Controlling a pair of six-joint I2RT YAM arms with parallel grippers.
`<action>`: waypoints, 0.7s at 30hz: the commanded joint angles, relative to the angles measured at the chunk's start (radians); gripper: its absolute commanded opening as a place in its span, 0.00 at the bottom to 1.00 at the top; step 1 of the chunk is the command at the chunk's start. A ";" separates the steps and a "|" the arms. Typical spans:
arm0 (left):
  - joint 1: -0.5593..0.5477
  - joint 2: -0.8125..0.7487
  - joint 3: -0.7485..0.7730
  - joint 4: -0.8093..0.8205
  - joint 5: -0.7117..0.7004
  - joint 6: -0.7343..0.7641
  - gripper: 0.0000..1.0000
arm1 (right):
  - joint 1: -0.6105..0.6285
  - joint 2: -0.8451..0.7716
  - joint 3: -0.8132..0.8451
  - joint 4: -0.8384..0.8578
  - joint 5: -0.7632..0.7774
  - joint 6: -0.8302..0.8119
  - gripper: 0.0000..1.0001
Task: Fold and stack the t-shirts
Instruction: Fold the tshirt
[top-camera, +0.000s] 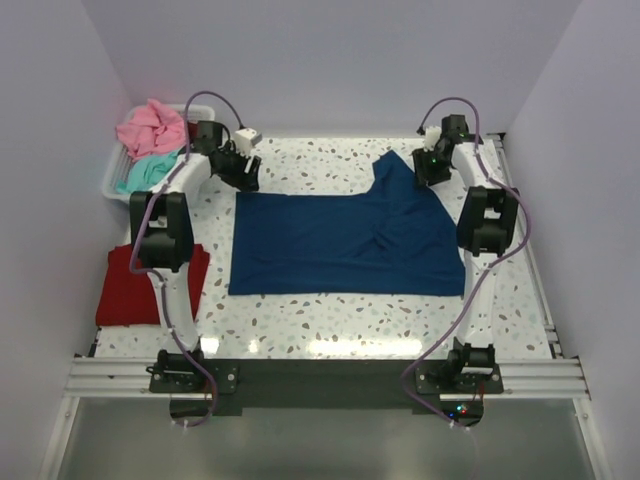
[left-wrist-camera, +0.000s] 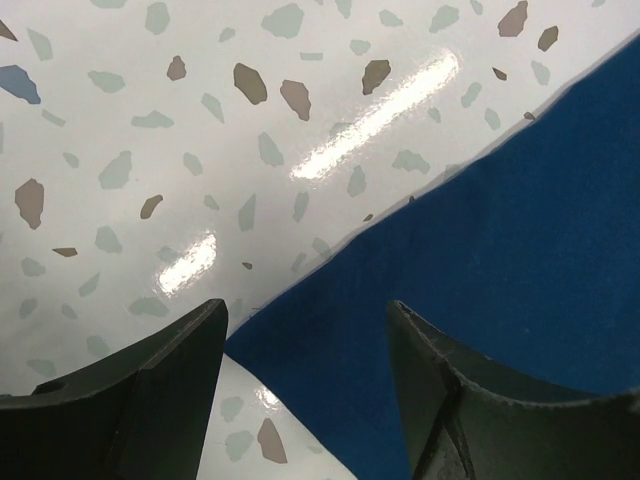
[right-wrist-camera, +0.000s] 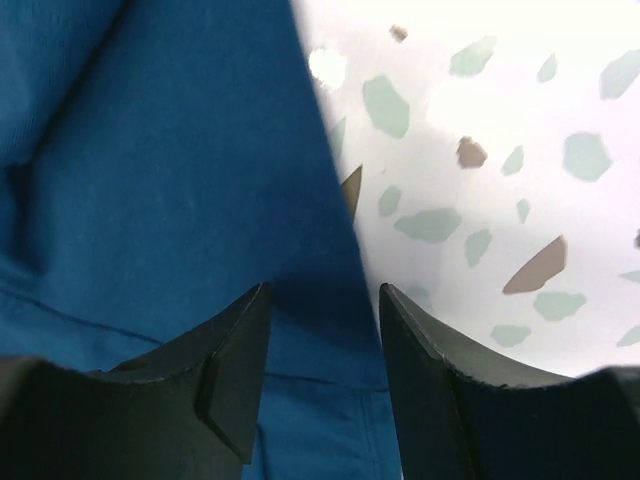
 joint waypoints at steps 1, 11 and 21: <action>0.005 0.012 0.041 0.004 -0.009 -0.001 0.70 | 0.005 0.030 0.036 0.059 0.036 0.021 0.50; 0.005 0.098 0.117 -0.100 -0.012 0.084 0.68 | 0.015 0.050 0.066 -0.004 0.041 -0.017 0.11; 0.011 0.164 0.237 -0.205 -0.027 0.220 0.61 | 0.015 0.021 0.039 0.004 0.042 -0.025 0.00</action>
